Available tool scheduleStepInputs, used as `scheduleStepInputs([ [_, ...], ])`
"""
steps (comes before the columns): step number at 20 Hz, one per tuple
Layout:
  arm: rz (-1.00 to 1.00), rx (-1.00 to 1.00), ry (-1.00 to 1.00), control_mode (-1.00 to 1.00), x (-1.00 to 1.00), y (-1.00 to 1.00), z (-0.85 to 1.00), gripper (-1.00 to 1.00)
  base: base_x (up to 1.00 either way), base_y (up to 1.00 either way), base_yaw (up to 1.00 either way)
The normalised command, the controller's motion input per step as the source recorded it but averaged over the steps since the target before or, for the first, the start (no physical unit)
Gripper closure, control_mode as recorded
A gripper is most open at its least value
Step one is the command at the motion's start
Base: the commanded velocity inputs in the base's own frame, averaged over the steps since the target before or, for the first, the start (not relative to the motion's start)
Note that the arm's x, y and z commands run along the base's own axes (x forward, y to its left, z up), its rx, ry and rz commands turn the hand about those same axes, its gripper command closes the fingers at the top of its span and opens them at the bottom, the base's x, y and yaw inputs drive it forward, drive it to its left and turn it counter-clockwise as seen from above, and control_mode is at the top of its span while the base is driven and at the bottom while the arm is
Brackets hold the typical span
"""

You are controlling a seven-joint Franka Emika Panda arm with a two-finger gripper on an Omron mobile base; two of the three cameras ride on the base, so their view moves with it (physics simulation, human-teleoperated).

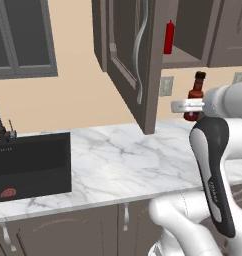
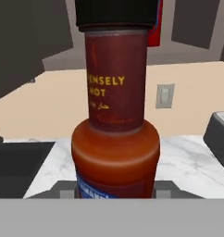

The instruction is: Take 2 condiments from the cabinet and move them on the counter near the stove.Make sure the condiments are lined up with each other, next to each other.

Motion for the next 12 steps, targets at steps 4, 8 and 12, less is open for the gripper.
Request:
scheduleStepInputs([
  [4,0.0,-0.17,-0.15,-1.0,-0.16,0.0,-0.18,1.0,0.0,0.0,0.0],
  [8,0.0,-0.13,-0.21,-1.0,-0.26,0.0,0.0,1.0,0.0,0.0,0.0],
  [12,0.0,-0.11,-0.19,-1.0,-0.24,-0.01,0.0,1.0,0.0,0.0,0.0],
])
